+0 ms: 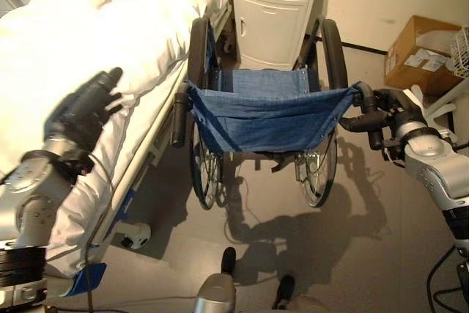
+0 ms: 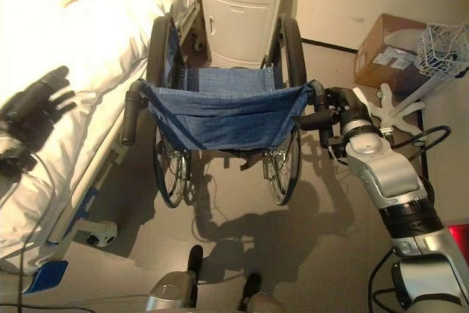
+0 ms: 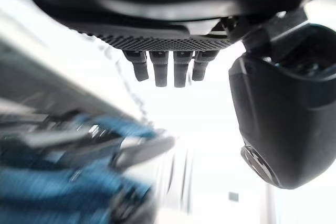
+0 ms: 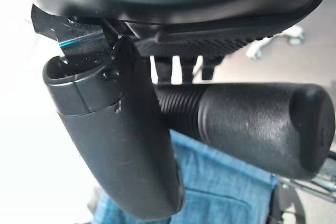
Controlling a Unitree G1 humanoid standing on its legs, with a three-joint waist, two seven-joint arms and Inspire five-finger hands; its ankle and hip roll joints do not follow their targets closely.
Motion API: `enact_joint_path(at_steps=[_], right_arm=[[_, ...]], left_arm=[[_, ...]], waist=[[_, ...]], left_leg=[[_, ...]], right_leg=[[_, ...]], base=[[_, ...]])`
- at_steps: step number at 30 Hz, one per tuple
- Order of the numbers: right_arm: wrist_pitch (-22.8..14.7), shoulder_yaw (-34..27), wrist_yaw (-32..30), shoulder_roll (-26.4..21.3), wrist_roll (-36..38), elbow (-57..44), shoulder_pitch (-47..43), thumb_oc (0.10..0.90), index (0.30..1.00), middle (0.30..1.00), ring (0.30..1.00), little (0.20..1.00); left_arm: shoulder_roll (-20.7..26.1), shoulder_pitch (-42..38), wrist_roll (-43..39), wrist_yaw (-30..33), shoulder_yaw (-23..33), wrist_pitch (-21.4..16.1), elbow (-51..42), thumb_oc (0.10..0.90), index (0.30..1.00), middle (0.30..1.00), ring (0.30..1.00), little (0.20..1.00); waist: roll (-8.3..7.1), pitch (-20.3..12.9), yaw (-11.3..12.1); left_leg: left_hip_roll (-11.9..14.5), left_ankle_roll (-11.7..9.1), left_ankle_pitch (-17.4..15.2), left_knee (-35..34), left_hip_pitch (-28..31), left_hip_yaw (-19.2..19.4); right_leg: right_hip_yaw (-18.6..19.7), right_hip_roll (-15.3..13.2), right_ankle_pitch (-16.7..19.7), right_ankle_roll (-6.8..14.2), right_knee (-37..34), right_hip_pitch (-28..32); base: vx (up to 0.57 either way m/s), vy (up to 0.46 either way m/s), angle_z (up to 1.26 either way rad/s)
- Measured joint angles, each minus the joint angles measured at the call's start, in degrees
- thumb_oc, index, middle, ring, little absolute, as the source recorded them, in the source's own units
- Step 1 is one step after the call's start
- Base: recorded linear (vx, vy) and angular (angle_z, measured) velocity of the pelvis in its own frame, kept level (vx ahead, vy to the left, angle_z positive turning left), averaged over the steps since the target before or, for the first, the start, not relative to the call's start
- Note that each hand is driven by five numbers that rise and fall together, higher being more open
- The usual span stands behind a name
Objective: Push the wheelchair next to the bed
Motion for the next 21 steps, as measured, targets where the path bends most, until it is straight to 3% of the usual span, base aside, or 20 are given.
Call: enact_joint_path(at_steps=[7,14,21], right_arm=[[-2.5,-10.1,-0.5,-0.3,4.7,-1.6,5.1,0.800,0.900,0.900,0.900,0.900],[-4.1,-15.6,-3.3,-2.0,9.3,-1.5,7.5,0.800,0.900,0.900,0.900,0.900],[-6.9,-23.5,-10.0,-4.4,9.7,3.1,12.5,0.800,0.900,0.900,0.900,0.900]], left_arm=[[0.8,5.9,0.2,-0.2,2.1,-0.2,0.4,0.800,0.900,0.900,0.900,0.900],[0.8,6.5,0.2,-1.1,2.1,-0.2,0.5,0.800,0.900,0.900,0.900,0.900],[0.7,10.7,0.1,-2.2,2.1,-0.3,1.9,0.800,0.900,0.900,0.900,0.900]], waist=[[0.03,0.0,0.1],[-0.01,-0.5,0.0],[0.07,-4.9,-1.8]], left_leg=[[-0.2,0.0,0.0,0.0,0.0,0.4],[-0.1,0.3,0.2,0.0,0.0,0.6],[0.0,0.3,0.2,-0.4,0.0,1.7]], right_leg=[[0.2,-0.2,0.0,0.1,0.0,0.0],[0.3,-0.2,0.1,0.2,0.0,0.0],[0.5,-0.2,0.0,0.3,0.0,-0.5]], base=[[0.00,0.001,-0.01],[0.00,-0.001,-0.01],[0.01,-0.015,-0.05]])
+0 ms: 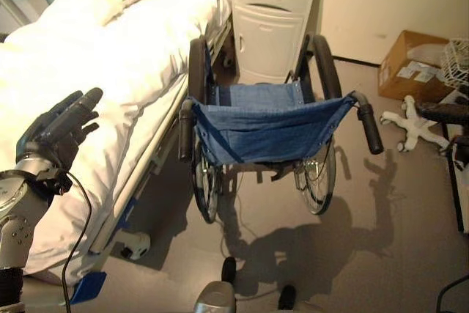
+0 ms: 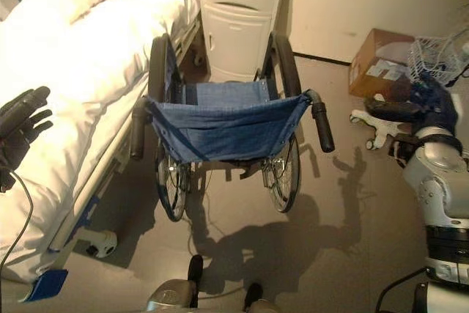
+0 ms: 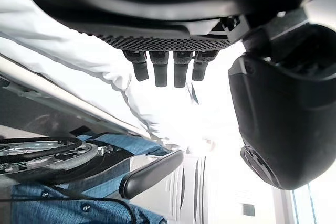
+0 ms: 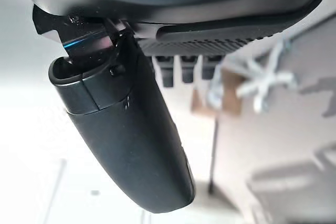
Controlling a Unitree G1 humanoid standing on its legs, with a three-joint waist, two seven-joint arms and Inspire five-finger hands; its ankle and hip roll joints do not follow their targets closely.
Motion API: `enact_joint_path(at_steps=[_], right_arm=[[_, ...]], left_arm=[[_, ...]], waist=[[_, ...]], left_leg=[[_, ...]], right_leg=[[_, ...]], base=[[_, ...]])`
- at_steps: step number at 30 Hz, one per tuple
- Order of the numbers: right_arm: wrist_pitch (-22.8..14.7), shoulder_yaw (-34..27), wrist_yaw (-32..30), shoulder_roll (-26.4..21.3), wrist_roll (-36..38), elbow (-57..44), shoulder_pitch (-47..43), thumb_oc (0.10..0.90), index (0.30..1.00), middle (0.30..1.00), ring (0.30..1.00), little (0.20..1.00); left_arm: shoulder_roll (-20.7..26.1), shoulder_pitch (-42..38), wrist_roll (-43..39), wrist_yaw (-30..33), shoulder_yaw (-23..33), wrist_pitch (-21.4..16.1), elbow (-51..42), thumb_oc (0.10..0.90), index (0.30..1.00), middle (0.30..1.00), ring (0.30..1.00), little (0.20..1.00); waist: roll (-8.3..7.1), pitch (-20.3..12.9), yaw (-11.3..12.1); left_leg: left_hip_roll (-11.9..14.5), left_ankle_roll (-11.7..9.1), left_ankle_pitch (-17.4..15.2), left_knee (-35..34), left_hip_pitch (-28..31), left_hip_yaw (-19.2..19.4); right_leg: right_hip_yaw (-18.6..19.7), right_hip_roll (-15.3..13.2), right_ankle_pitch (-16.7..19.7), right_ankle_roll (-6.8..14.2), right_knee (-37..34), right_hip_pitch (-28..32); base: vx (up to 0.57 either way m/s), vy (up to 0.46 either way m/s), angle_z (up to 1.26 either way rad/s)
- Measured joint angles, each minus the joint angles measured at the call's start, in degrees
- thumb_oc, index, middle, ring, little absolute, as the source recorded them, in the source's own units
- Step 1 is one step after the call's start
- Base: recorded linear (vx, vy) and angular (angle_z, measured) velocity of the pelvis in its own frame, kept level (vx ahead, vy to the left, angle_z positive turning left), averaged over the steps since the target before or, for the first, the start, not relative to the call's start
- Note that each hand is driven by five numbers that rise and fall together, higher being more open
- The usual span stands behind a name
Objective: Push the wheelchair next to the bed
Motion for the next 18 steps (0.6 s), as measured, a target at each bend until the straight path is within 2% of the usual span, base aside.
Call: enact_joint_path(at_steps=[5,9,14,18], right_arm=[[-0.3,-1.1,-0.2,0.0,0.2,-0.1,3.6,0.800,0.900,0.900,0.900,0.900],[-0.3,-1.2,-0.2,2.5,0.3,-0.2,9.9,0.800,0.900,0.900,0.900,0.900],[-0.9,-3.6,-0.2,11.9,0.2,3.7,18.3,0.800,0.900,0.900,0.900,0.900],[-1.2,-3.9,-0.3,17.4,0.1,10.6,22.8,0.800,0.900,0.900,0.900,0.900]], left_arm=[[-2.2,2.2,-0.7,-0.1,0.0,0.0,0.2,0.800,0.900,0.900,0.900,0.900],[-8.5,6.0,-0.7,-0.3,0.0,0.8,-0.2,0.800,0.900,0.900,0.900,0.900],[-16.5,11.8,-0.7,-1.4,-1.2,4.4,0.1,0.800,0.900,0.900,0.900,0.900],[-18.0,14.7,-0.5,-2.4,-4.4,7.4,2.4,0.800,0.900,0.900,0.900,0.900]], waist=[[0.36,-1.0,-1.4],[0.65,-2.5,-2.1],[0.62,-3.3,-2.5],[0.73,-4.0,-2.6]], left_leg=[[0.2,0.0,0.0,0.0,0.3,0.2],[0.2,0.0,0.0,-0.1,0.3,0.4],[0.2,0.0,0.0,-0.1,0.3,0.7],[0.2,0.0,0.0,-0.2,0.3,1.0]], right_leg=[[0.1,0.1,0.0,0.0,0.0,0.0],[0.0,0.1,0.0,0.0,0.0,0.0],[0.1,0.1,0.0,0.0,0.0,0.0],[0.2,0.1,-0.1,0.1,0.0,0.0]], base=[[0.00,-0.014,-0.07],[0.00,0.000,-0.01],[0.00,0.000,0.00],[-0.01,0.004,-0.01]])
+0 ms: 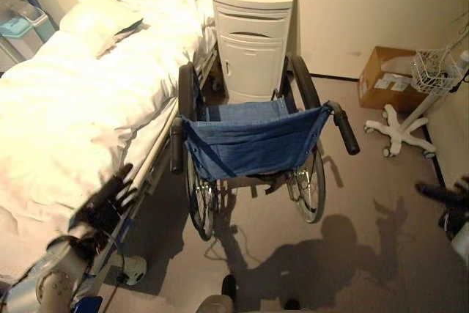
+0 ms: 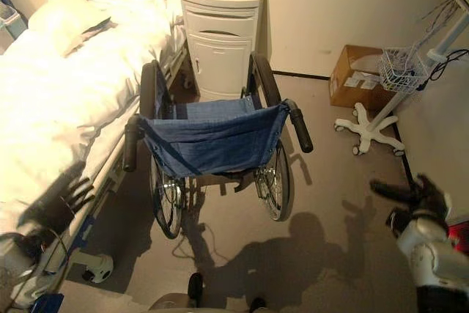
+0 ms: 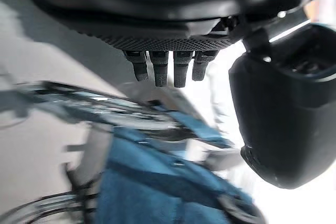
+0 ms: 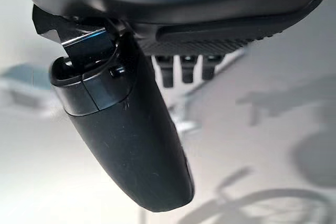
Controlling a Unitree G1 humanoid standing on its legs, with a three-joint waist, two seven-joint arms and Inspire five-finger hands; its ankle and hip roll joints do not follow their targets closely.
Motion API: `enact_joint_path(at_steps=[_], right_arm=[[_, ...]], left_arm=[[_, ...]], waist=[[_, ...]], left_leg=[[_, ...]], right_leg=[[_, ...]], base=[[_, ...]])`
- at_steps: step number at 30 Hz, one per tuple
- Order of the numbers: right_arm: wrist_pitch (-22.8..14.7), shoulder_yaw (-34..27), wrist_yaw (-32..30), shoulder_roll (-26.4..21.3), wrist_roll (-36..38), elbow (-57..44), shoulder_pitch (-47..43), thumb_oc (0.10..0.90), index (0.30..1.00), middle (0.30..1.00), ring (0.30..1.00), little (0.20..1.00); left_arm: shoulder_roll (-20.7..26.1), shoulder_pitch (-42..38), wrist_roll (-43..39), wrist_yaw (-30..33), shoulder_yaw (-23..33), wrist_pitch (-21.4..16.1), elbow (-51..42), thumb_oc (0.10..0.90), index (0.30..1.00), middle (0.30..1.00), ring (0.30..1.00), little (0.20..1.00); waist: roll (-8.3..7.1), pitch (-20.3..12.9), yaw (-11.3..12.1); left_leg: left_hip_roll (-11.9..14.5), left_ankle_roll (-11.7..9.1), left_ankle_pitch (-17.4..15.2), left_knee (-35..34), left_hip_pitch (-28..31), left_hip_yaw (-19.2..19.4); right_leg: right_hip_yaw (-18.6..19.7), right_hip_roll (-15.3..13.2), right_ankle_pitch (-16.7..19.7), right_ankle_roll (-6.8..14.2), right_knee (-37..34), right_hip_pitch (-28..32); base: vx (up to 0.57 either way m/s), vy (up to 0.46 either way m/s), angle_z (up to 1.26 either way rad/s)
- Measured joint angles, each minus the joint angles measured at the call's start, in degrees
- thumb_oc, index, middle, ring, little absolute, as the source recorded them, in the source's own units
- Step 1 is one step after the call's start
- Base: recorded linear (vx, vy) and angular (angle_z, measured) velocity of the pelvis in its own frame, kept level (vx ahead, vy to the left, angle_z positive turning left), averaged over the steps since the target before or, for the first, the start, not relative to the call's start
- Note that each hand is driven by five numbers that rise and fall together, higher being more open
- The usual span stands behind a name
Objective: Push the wheelchair next to the bed
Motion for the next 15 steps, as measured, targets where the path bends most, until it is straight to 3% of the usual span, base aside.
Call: enact_joint_path(at_steps=[5,10,12,15], right_arm=[[-2.3,2.1,-0.1,4.6,0.0,14.7,2.3,0.800,0.900,0.900,0.900,0.900],[-5.2,8.3,0.4,8.8,-0.1,31.3,0.9,0.800,0.900,0.900,0.900,0.900],[-7.6,11.4,0.7,12.6,-1.3,36.5,0.1,0.800,0.900,0.900,0.900,0.900],[-9.5,15.5,3.3,17.3,-1.6,42.8,-0.1,0.800,0.900,0.900,0.900,0.900]], left_arm=[[-2.6,-0.1,0.1,-0.1,-7.8,2.8,10.0,0.800,0.900,0.900,0.900,0.900],[-11.3,-2.5,-2.0,0.4,-13.3,3.6,27.7,0.800,0.900,0.900,0.900,0.900],[-14.5,-3.4,-1.1,-0.1,-18.0,2.4,35.9,0.800,0.900,0.900,0.900,0.900],[-16.9,-4.4,2.1,-0.9,-18.0,-2.2,44.4,0.800,0.900,0.900,0.900,0.900]], waist=[[0.49,-2.4,-0.3],[0.11,-4.5,-0.4],[-0.34,-4.9,-0.3],[-0.71,-5.3,-0.2]], left_leg=[[0.0,0.0,0.0,-0.4,0.2,0.3],[0.0,0.0,0.0,-0.4,0.5,0.2],[0.0,-0.3,-0.2,-0.4,0.3,0.2],[0.2,-0.2,-0.2,-0.4,0.0,0.4]], right_leg=[[0.0,-0.1,0.0,0.1,0.0,0.1],[-0.1,-0.1,0.0,0.2,0.0,0.4],[-0.1,0.0,-0.1,0.2,0.0,0.5],[-0.1,0.0,-0.3,0.1,0.0,0.1]], base=[[-0.01,0.004,-0.01],[0.00,0.000,0.00],[0.00,0.000,0.00],[0.00,0.019,0.05]])
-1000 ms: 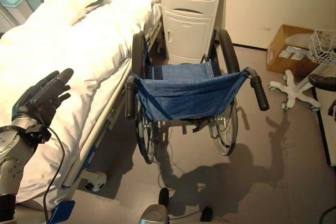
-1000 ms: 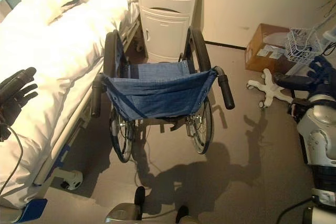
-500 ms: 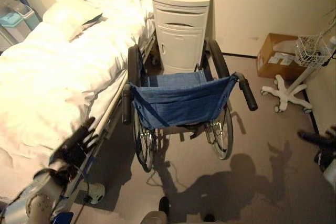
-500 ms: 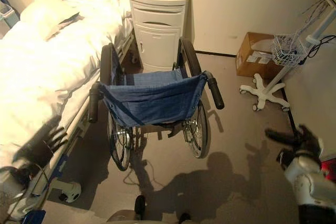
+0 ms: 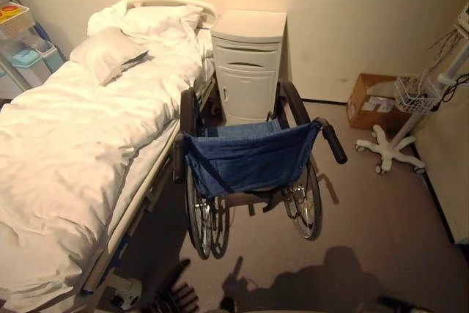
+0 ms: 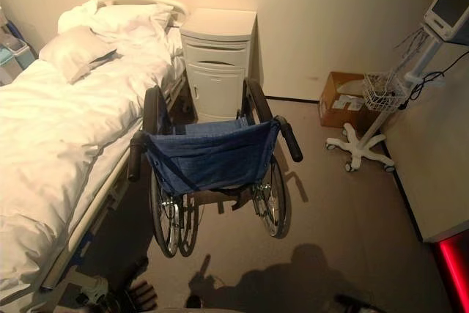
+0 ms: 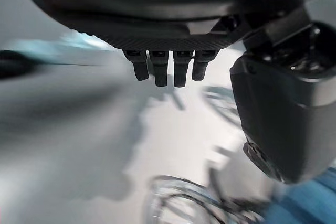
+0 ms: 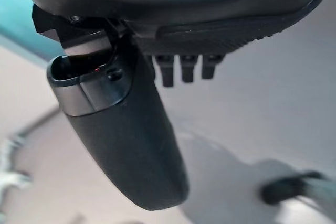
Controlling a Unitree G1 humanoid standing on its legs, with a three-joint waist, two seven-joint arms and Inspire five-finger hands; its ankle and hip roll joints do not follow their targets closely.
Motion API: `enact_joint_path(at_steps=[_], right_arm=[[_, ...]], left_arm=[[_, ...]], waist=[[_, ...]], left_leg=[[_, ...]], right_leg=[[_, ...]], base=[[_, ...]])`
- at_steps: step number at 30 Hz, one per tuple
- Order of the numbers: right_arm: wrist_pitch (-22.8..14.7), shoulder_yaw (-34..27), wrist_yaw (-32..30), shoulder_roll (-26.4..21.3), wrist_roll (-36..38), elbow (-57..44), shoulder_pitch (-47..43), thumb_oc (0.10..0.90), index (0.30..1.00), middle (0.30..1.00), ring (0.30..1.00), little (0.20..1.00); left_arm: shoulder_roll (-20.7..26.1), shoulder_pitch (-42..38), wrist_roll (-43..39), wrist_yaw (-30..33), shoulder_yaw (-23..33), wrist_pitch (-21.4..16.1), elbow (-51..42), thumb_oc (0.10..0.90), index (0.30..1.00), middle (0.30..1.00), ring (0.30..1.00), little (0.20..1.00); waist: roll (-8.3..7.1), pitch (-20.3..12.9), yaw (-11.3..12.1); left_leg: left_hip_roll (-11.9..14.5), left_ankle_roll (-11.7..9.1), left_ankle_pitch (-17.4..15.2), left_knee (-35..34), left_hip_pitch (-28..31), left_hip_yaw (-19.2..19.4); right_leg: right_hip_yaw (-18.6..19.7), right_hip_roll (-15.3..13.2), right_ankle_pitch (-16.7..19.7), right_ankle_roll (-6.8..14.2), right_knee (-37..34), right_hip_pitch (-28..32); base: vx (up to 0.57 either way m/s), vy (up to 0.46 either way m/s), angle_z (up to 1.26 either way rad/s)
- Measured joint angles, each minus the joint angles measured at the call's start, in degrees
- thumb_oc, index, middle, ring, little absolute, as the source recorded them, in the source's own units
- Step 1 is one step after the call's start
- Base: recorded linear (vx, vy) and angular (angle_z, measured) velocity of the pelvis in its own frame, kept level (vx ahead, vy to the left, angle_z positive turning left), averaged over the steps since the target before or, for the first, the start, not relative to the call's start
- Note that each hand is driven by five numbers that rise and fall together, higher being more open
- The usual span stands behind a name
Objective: Push the wheelchair next to the bed
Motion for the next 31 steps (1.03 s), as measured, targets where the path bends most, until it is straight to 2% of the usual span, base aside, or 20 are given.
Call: enact_joint_path(at_steps=[3,4,7,9,12,14,17,22,31], right_arm=[[-2.0,3.8,4.9,4.8,-4.0,10.4,-1.6,0.800,0.900,0.900,0.900,0.900],[-2.0,4.5,7.0,6.2,-4.9,11.9,-1.6,0.800,0.900,0.900,0.900,0.900],[-3.0,6.6,11.0,6.3,-9.2,12.9,-1.5,0.800,0.900,0.900,0.900,0.900],[-3.1,9.2,12.9,6.2,-12.8,13.4,-2.4,0.800,0.900,0.900,0.900,0.900],[-3.9,11.1,16.7,6.3,-18.1,13.5,-2.6,0.800,0.900,0.900,0.900,0.900],[-4.0,11.0,18.3,6.2,-18.5,13.5,-2.4,0.800,0.900,0.900,0.900,0.900],[-3.9,10.7,19.8,5.9,-17.7,14.0,-2.4,0.800,0.900,0.900,0.900,0.900],[-1.8,10.3,25.6,4.3,-14.1,14.2,-2.3,0.800,0.900,0.900,0.900,0.900],[-1.4,10.2,26.7,3.8,-13.2,14.5,-2.4,0.800,0.900,0.900,0.900,0.900]], left_arm=[[-2.3,-3.7,2.7,-1.4,-0.2,-4.4,14.9,0.800,0.900,0.900,0.900,0.900],[-3.3,-3.8,3.1,-1.2,-0.3,-4.8,17.6,0.800,0.900,0.900,0.900,0.900],[-5.5,-3.9,4.4,0.0,-1.4,-6.6,20.9,0.800,0.900,0.900,0.900,0.900],[-6.3,-4.3,7.8,2.0,-1.8,-8.5,21.7,0.800,0.900,0.900,0.900,0.900],[-6.4,-5.1,4.7,5.0,0.2,-7.8,22.9,0.800,0.900,0.900,0.900,0.900],[-6.9,-5.2,3.0,5.7,1.8,-7.7,23.0,0.800,0.900,0.900,0.900,0.900],[-6.8,-6.0,4.1,5.9,0.8,-8.0,22.9,0.800,0.900,0.900,0.900,0.900],[-6.8,-6.2,7.0,5.9,-1.3,-9.2,22.7,0.800,0.900,0.900,0.900,0.900],[-7.0,-6.2,8.2,6.8,-1.3,-9.3,22.6,0.800,0.900,0.900,0.900,0.900]], waist=[[0.38,-1.2,0.0],[0.78,-1.6,-0.2],[1.01,-1.9,-1.4],[0.42,-2.2,-1.5],[0.10,-2.8,-1.6],[-0.11,-3.0,-1.6],[0.05,-3.0,-1.7],[0.48,-3.0,-1.8],[0.51,-3.3,-1.9]], left_leg=[[-0.1,0.0,0.0,0.0,0.0,1.0],[-0.2,0.0,0.0,0.0,0.0,1.3],[-0.5,0.5,0.1,0.0,0.0,1.3],[-0.4,0.5,0.1,0.0,0.0,1.3],[-0.3,0.4,0.0,0.0,0.1,1.3],[-0.3,0.3,-0.1,0.0,0.1,1.2],[-0.3,0.3,-0.2,0.0,0.1,1.2],[-0.3,0.3,-0.2,0.0,-0.2,1.2],[-0.3,0.5,0.0,0.0,0.0,1.1]], right_leg=[[-0.1,-0.4,-0.2,0.2,0.0,-0.1],[-0.1,-0.5,-0.2,0.4,0.0,-0.2],[-0.1,-0.9,0.0,0.6,0.0,-0.1],[-0.1,-0.7,-0.1,0.5,0.0,-0.1],[-0.1,-0.6,-0.3,0.4,0.0,-0.1],[-0.1,-0.6,-0.3,0.4,0.0,0.0],[-0.1,-0.6,-0.3,0.4,0.0,-0.1],[-0.1,-0.6,-0.3,0.4,0.0,-0.1],[-0.1,-0.5,-0.3,0.4,0.0,-0.1]], base=[[0.00,0.023,0.06],[0.00,0.021,-0.04],[-0.01,0.021,-0.01],[-0.03,0.039,0.01],[-0.01,0.014,0.01],[0.00,0.000,0.00],[-0.04,0.018,0.00],[0.00,0.000,0.00],[0.00,0.000,0.00]])
